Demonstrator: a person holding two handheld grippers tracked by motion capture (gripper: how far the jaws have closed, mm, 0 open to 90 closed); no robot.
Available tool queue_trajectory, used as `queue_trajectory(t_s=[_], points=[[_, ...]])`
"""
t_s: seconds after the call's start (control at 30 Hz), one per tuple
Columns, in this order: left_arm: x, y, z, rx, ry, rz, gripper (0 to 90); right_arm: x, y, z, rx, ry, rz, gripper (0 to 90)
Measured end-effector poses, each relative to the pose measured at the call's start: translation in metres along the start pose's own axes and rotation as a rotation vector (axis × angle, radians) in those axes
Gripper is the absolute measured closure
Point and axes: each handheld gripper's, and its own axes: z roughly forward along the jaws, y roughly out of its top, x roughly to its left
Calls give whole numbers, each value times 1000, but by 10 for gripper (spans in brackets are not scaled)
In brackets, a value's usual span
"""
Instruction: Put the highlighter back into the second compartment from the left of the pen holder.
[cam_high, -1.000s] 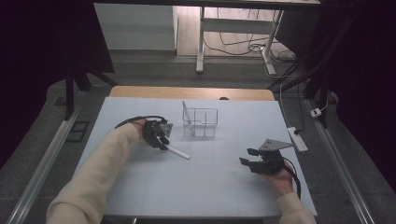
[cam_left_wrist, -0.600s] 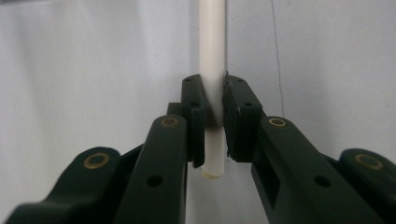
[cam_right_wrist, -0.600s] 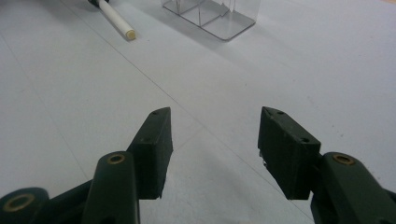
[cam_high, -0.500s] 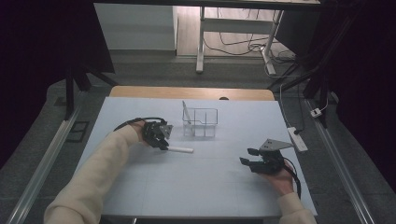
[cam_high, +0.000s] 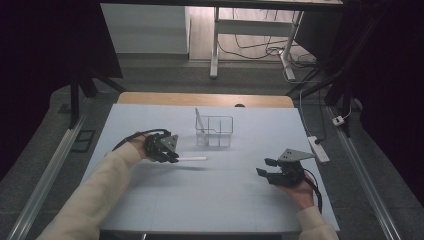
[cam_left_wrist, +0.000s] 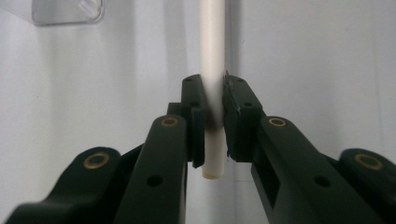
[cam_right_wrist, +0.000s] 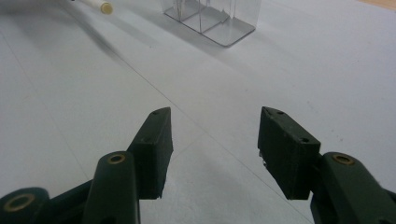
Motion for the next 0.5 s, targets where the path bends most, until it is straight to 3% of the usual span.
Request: queue_trajectory(t_s=[0.2,0.37,0.5], points=[[-12,-4,-2,-18,51,-71,792,0,0,0,-3,1,-1,447],[-20,-8,-5,-90,86,-138,792,0,0,-1,0,-2,-3,447],[-24,-9,-6,-113,119,-197,792,0,0,-1,-1,-4,-2,447]])
